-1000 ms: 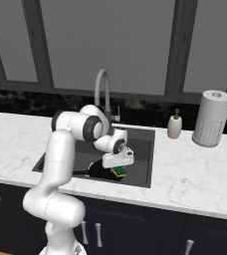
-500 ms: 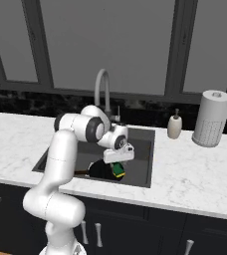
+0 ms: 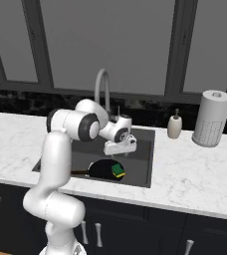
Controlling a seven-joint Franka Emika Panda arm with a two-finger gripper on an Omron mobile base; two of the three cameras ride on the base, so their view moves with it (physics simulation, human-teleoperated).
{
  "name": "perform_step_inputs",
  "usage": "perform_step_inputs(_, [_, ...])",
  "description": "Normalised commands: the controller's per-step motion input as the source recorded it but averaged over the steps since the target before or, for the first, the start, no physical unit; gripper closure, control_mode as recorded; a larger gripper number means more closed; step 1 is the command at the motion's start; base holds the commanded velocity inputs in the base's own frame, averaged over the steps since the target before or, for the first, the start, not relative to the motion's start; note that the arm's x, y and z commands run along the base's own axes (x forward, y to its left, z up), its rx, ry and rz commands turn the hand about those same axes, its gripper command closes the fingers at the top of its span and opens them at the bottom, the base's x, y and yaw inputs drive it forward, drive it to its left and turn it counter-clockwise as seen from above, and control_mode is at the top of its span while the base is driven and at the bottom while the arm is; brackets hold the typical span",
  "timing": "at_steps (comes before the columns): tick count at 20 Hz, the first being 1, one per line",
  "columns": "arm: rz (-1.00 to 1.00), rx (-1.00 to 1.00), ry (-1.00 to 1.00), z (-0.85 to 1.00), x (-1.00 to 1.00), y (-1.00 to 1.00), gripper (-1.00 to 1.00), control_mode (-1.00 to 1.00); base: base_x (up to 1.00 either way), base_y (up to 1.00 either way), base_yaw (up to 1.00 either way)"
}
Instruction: Pick the pan and sponge and place them into the sink. Then turn on the water.
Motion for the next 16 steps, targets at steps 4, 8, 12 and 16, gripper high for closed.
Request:
perform_step_inputs(4, [-0.09, 0.08, -0.06, 0.90, -0.24, -0.06, -1.00, -1.00, 0.00, 0.00, 0.00])
perform_step_inputs(8, [-0.14, 0.11, -0.07, 0.86, -0.19, -0.01, -1.00, -1.00, 0.00, 0.00, 0.00])
perform_step_inputs(12, [-0.21, 0.15, -0.09, 0.77, -0.19, -0.08, -1.00, -1.00, 0.00, 0.00, 0.00])
perform_step_inputs(16, [-0.23, 0.10, -0.08, 0.56, -0.18, -0.05, -1.00, -1.00, 0.00, 0.00, 0.00])
